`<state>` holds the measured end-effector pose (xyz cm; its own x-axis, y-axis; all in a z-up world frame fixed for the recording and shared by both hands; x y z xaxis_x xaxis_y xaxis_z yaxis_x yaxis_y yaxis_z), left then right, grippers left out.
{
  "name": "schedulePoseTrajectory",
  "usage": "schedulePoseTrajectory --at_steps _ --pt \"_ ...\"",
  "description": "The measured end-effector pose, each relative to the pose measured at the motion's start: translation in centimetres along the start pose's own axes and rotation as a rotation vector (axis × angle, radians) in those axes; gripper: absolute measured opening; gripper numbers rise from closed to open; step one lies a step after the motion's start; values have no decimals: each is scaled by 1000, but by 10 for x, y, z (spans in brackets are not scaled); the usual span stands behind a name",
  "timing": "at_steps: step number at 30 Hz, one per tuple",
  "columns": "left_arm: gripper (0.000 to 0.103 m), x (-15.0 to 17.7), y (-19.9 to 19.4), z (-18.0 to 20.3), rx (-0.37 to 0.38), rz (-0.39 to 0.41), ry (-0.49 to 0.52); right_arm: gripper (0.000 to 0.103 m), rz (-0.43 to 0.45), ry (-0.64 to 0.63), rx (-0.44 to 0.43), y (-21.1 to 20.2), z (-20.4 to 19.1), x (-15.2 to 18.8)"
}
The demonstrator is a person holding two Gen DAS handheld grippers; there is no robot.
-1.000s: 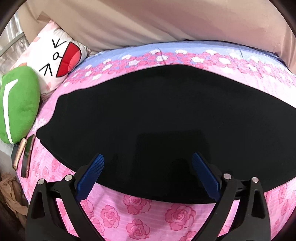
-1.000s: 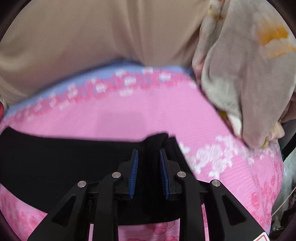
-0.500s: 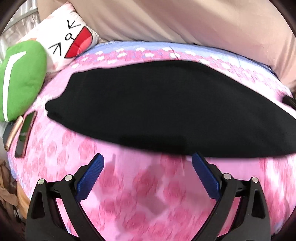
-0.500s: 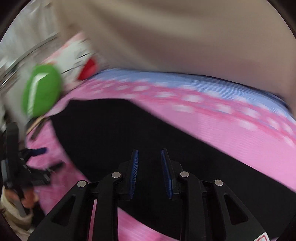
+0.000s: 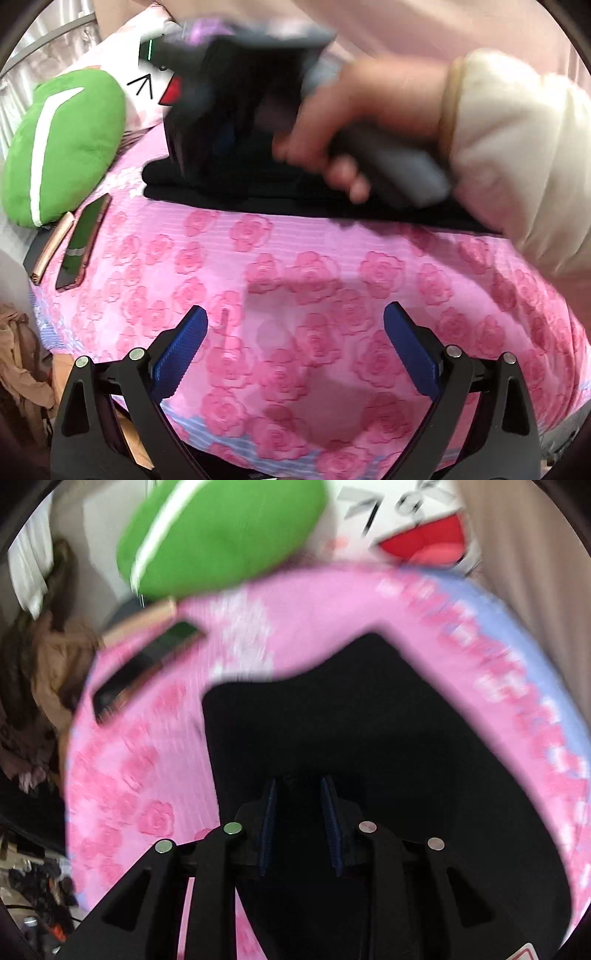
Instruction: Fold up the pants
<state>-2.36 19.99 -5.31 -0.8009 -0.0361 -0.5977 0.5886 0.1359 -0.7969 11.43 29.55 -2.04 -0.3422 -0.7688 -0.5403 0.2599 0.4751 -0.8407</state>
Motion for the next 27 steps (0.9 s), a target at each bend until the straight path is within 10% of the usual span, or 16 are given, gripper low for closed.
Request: schedulePoseTrajectory --at_steps 7,11,20,22,27 --pt "94 -11 4 4 8 0 2 18 111 150 -12 -72 41 43" --pt "94 -29 3 27 34 27 10 34 207 381 184 -160 98 144" --pt "94 -56 7 126 74 57 107 34 115 795 550 -263 138 411" --pt "94 -60 9 147 72 55 122 34 34 820 608 -258 142 441" --pt "94 -66 12 182 60 44 148 44 142 874 632 -292 138 481"
Point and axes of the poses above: each gripper's, at about its wrist camera, not at the fingertips, and y roughly the way its jaws point, z to its right, x to its underside, the point moved 2 cm from there along y, roughly the way its jaws point, and after that the axes turned 3 degrees about -y, right-handed, at the moved point
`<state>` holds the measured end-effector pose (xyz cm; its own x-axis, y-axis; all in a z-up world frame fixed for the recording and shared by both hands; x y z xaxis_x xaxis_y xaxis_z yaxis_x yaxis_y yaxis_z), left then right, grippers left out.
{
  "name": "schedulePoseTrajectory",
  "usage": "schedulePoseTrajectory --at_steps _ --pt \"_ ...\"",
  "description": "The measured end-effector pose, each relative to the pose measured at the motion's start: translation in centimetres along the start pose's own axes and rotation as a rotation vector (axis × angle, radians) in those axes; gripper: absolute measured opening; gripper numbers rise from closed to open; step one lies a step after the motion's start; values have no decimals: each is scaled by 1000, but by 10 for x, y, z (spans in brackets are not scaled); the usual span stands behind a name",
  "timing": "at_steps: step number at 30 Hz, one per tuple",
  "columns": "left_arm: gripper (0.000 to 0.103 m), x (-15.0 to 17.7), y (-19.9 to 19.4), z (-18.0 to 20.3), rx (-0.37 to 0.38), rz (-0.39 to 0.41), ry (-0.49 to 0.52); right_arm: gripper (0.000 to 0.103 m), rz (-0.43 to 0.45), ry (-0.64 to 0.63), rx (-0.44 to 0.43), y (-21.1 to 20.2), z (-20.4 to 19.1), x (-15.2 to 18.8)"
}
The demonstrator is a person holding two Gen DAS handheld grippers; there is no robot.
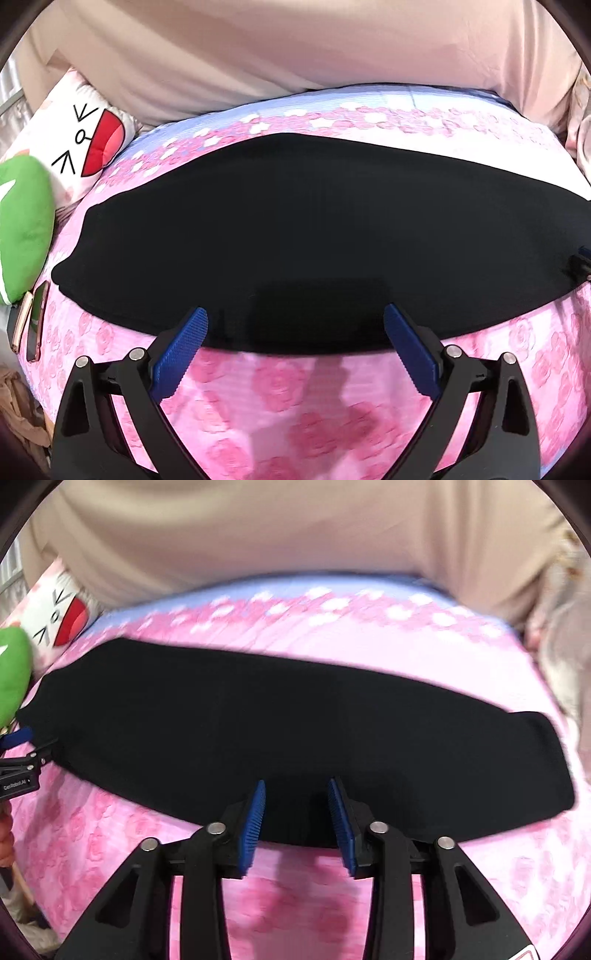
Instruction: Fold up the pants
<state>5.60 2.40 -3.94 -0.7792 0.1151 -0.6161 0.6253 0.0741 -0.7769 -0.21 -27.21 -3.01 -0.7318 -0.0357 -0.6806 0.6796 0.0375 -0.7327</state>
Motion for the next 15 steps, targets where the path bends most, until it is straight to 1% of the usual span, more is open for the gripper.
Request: schedulePoseTrajectory --at_steps 1,2,3,4,7,9,12,15 --pt "94 -2 0 6 0 3 5 49 -18 5 21 6 10 5" --pt "94 -4 2 8 -5 2 8 45 -38 12 33 10 15 8" --pt "94 -4 2 12 -11 1 12 43 -35 23 24 11 21 11" --pt "94 -5 1 15 -15 4 13 43 -19 41 8 5 27 13" --pt "94 -8 1 19 -32 7 11 46 68 110 99 -26 58 16" --pt "94 -10 2 20 -46 11 2 46 113 191 171 -42 90 24" --pt "94 -13 3 22 -75 21 1 48 109 306 290 -49 137 35" --pt "94 -15 2 23 -87 29 0 49 107 362 338 -46 174 36"
Point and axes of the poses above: each gripper's, at about its wrist camera, not at the fingertips, and y roughly the way its jaws point, z to its right, x to its underside, the point moved 2 cm from there along y, roughly the way its jaws point, and after that the axes turned 3 degrees about -y, right-handed, at the moved point
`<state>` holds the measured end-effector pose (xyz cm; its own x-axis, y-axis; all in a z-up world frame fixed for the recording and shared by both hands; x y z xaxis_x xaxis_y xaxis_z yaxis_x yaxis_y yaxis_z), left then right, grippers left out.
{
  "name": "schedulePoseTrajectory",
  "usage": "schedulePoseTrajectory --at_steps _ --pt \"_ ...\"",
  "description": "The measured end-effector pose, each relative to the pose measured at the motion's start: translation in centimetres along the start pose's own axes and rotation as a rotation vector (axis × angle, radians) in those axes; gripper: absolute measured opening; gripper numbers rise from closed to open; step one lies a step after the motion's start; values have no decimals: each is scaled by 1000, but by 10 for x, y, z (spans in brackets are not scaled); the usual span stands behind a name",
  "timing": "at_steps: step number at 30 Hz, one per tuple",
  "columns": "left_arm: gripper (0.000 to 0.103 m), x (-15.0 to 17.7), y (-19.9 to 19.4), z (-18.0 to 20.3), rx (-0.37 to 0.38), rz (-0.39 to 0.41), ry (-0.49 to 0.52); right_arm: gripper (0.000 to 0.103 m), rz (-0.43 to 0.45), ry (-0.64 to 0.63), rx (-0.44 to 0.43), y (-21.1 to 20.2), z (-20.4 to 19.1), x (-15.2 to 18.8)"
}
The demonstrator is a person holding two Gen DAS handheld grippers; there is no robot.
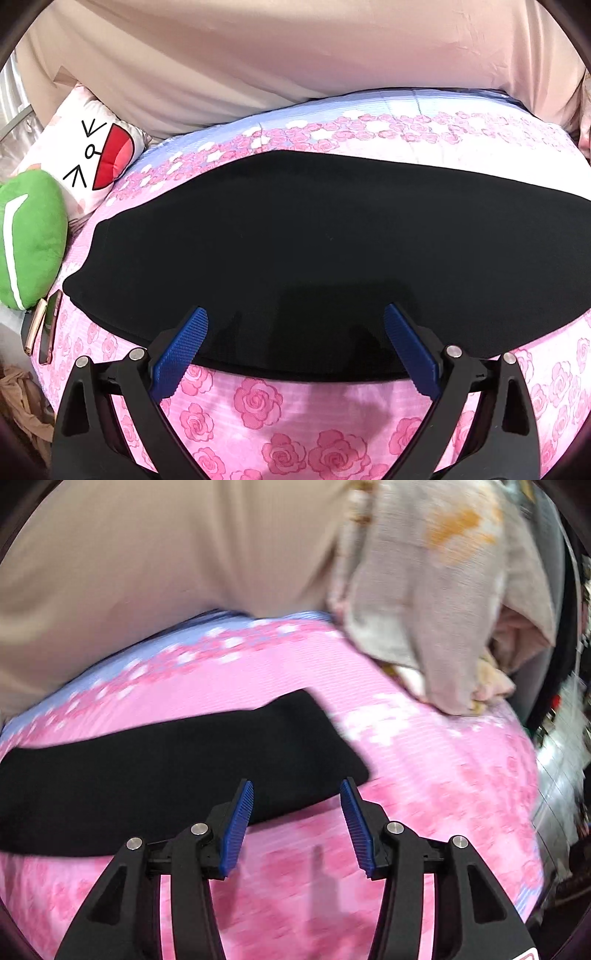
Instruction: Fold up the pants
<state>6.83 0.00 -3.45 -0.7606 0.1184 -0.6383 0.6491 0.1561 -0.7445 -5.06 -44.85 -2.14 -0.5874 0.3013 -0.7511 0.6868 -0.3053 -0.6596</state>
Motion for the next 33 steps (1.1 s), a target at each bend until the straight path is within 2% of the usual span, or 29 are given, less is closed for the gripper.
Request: schedulePoseTrajectory --at_steps 2,6,8,10,12,13,14,15,18,19,20,21,22,23,25,26,28,31,33 --pt "94 -1 0 0 -8 1 0 48 1 21 0 11 12 -9" --pt "94 -2 0 1 -27 -1 7 49 -7 18 -67 30 22 -31" --pt "94 -4 1 2 -35 -1 7 50 -28 2 -96 46 22 -47" --pt "94 -6 1 3 -44 0 8 56 -58 -18 -110 67 22 -60" --pt "94 -7 1 4 -49 -1 9 56 -92 -27 -121 92 22 -70" --pt "95 -8 2 5 -53 -1 11 37 -114 -32 -127 102 21 -71" --pt "95 -9 2 5 -57 -3 13 5 -138 -39 -159 111 17 -73" --pt "95 -10 2 6 -61 -3 16 4 -139 -30 -180 111 15 -75" --pt "95 -13 4 6 -72 0 22 4 -11 -38 -115 83 18 -84" --pt "95 -14 7 7 -70 -3 20 4 0 -28 -99 83 24 -83" --pt "95 -14 8 7 -66 -6 20 4 -46 -36 -52 98 29 -78" --pt "95 -15 11 9 -64 -11 21 5 -116 -51 0 115 34 -71" --pt "95 -15 14 11 -60 -19 27 5 -167 -48 17 125 38 -64" --pt "95 -15 15 12 -58 -19 30 6 -172 -19 -11 123 43 -57" --pt "95 -15 15 13 -53 -17 35 12 -113 28 -50 100 49 -52" --pt "95 -15 14 13 -47 -14 35 21 -77 39 -50 82 49 -49" --pt "95 -16 13 13 -39 -9 31 34 -27 30 -33 53 46 -39" --pt "95 -15 14 13 -27 -13 27 51 -29 -13 -55 39 33 -30" --pt "95 -14 12 14 -21 -6 28 56 -42 -53 -66 45 22 -32"
Point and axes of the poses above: each gripper's, at about its wrist camera, not at the fingertips, and y roughly the way its jaws point, z to its right, x to its underside, the point moved 2 cm from there along y, roughly the way its jaws point, and after that the axes turned 3 degrees about -y, right-handed, at the moved point
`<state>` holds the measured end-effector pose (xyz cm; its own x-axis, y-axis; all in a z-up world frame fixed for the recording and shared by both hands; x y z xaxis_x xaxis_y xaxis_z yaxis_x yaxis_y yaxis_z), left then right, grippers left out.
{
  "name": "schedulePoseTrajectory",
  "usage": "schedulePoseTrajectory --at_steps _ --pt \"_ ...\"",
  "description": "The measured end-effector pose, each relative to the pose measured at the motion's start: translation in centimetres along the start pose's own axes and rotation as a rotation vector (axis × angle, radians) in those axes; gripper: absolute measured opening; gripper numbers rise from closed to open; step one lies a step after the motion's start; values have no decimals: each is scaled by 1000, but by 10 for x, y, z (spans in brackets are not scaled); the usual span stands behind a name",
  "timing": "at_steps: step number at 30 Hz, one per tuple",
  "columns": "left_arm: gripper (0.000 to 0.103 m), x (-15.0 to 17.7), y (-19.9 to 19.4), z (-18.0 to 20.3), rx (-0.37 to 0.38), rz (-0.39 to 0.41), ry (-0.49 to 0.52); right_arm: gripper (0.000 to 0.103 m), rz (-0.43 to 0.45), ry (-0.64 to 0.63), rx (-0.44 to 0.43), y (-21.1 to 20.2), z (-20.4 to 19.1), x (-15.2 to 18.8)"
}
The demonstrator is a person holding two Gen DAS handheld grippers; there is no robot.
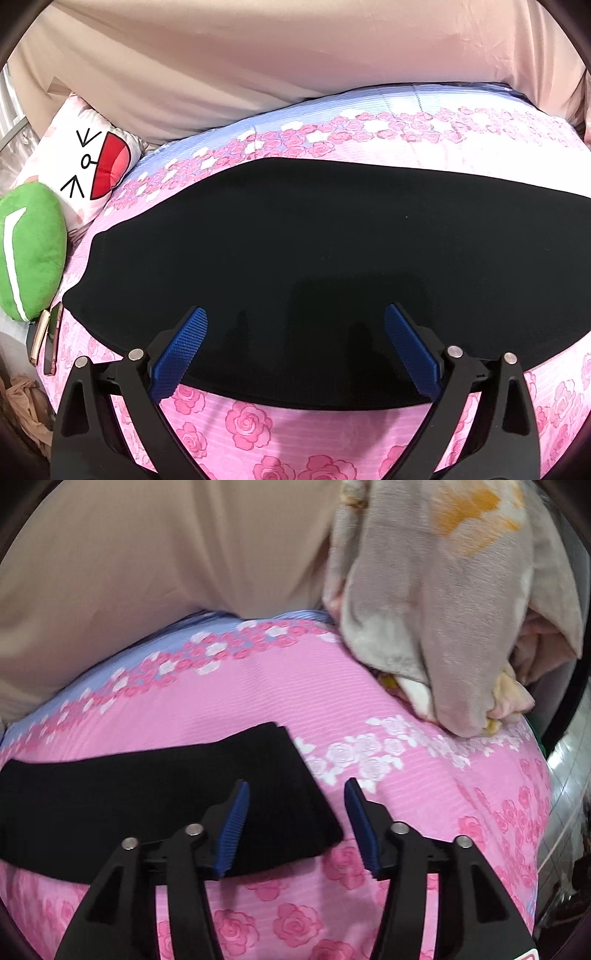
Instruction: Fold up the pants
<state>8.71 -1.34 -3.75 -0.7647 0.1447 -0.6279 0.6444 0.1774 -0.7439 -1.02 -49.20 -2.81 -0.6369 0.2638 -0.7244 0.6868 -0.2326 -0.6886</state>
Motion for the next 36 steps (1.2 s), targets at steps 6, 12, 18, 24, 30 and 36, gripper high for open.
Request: schedulePoseTrajectory --at_steps 6,12,18,24,30,36 --pt "95 3 -10 4 10 15 9 29 -96 -61 -9 60 -18 -19" --pt "95 -4 -15 7 10 36 8 8 49 -37 21 22 -17 -38" --pt "95 -7 -5 10 24 21 1 17 -46 -43 67 49 -12 -17" --pt "95 -5 -1 5 22 13 -3 40 59 28 66 -10 -5 -5" --pt "95 -2 -1 -2 26 11 -21 41 15 81 89 -33 10 29" --pt "95 5 -1 -14 17 7 -40 51 -10 122 81 -37 17 49"
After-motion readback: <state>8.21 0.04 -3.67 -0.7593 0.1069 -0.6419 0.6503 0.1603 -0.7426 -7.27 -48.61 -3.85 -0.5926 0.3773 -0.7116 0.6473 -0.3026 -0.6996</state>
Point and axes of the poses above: each gripper's, at about its wrist camera, not at the fingertips, and y roughly the way its jaws point, z to its right, x to its underside, the point moved 2 cm from there along y, roughly the way its jaws point, and after that the axes turned 3 degrees about -y, right-handed, at the moved point
